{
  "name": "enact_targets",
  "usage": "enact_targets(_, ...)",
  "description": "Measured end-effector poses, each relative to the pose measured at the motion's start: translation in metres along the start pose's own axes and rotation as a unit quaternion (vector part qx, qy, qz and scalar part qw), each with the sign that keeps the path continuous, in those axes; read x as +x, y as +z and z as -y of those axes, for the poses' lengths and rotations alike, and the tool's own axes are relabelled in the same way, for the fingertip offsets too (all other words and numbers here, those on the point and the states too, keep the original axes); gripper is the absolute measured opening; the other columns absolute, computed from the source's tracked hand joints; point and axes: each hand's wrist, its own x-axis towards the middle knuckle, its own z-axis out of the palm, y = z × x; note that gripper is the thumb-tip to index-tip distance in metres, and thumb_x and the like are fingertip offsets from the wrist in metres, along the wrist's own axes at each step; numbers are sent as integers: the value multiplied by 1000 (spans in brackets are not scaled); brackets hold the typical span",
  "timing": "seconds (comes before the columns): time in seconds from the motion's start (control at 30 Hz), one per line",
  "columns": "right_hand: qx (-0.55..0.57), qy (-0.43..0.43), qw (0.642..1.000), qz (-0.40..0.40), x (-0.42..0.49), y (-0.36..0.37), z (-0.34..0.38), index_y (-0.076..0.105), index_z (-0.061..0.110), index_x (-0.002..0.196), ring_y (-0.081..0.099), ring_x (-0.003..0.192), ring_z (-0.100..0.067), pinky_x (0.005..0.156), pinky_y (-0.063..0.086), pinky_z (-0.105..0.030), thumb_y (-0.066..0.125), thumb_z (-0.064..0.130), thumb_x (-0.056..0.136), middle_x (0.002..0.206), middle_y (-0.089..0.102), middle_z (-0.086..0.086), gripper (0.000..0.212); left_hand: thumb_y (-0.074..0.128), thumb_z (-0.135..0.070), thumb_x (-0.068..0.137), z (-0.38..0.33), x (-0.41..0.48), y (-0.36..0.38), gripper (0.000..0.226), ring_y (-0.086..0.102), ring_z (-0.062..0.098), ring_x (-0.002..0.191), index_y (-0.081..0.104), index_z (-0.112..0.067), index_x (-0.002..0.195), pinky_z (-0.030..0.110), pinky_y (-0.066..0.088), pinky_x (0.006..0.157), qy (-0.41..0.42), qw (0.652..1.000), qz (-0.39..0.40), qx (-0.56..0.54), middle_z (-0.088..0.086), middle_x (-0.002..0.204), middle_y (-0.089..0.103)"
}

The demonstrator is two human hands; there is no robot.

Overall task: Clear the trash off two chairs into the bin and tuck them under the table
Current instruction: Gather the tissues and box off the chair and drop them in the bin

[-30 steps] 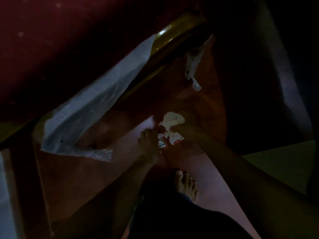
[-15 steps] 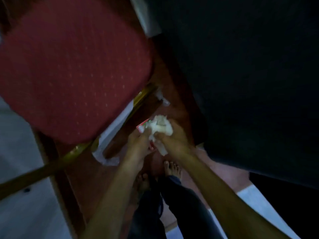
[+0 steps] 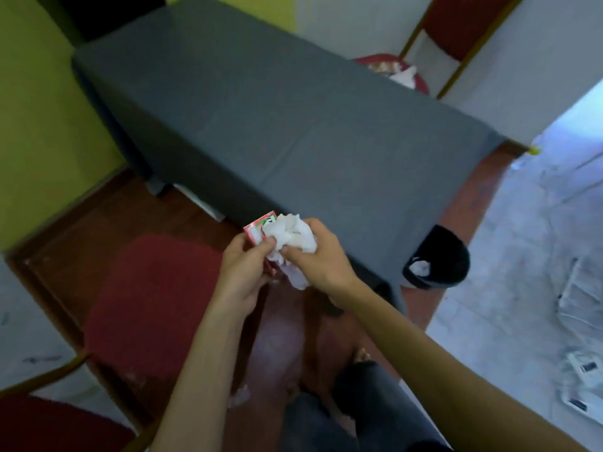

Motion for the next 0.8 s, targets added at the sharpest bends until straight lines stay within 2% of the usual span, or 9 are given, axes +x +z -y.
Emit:
enact_targets(0.07,29,-1,999,-38,-4,-41,14,63,28,96,73,94,-17,84,59,-38,76,20,78,96,75,6,24,62,-6,93,-17,-8,39,23,70,23,80,64,-6,117,38,59,70,7,999,45,10,17,102,72)
enact_targets(0.2,47,23,989,-137,-13,-126,6,61,29,99,70,91,-13,81,57,-34,75,25,80,97,71,9,24,59,-8,95,-17,-23,128,26,70,25,96,65,-9,121,37,62,70,-30,986,154,62,15,112,73)
enact_targets(0.27,55,37,982,-179,-17,-164,-11,62,21,104,67,87,-10,77,54,-29,74,17,84,97,69,6,23,58,-5,95,-5,-26,172,27,71,22,91,65,-8,121,34,60,68,-47,976,190,96,14,108,74)
enact_targets(0.4,73,76,963,-249,-13,-237,-56,62,9,113,65,87,-11,66,48,-10,72,8,88,99,68,0,27,58,1,93,27,-26,259,25,71,19,80,67,-9,114,33,61,72,-68,956,235,160,9,98,74)
enact_targets(0.47,79,102,956,-264,-5,-269,-78,59,10,117,61,85,-3,67,48,-11,71,11,90,98,64,5,29,60,1,91,49,-17,297,24,72,21,85,68,-12,110,35,61,77,-62,948,236,205,8,99,75)
enact_targets(0.57,96,148,947,-269,16,-310,-112,53,23,115,59,85,0,71,47,-16,67,18,95,96,60,15,25,66,-7,87,79,7,351,26,74,24,96,71,-15,111,46,59,90,-69,933,233,264,7,102,77)
enact_targets(0.63,105,186,939,-268,36,-335,-138,52,26,115,60,87,-1,73,50,-19,64,22,96,96,60,14,23,65,-7,86,104,29,385,26,74,22,94,72,-19,108,46,60,89,-84,926,219,294,6,100,77)
enact_targets(0.7,95,225,933,-266,60,-358,-166,52,26,121,61,92,-9,82,54,-28,61,26,98,101,60,10,25,63,-7,85,128,50,417,28,74,22,93,72,-18,110,44,60,88,-102,924,201,309,7,101,77)
enact_targets(0.8,72,268,929,-245,103,-387,-211,51,18,131,59,98,-16,84,50,-32,56,32,100,109,60,3,34,61,-10,86,164,87,458,27,72,20,90,70,-15,111,35,60,80,-133,920,186,319,4,98,75)
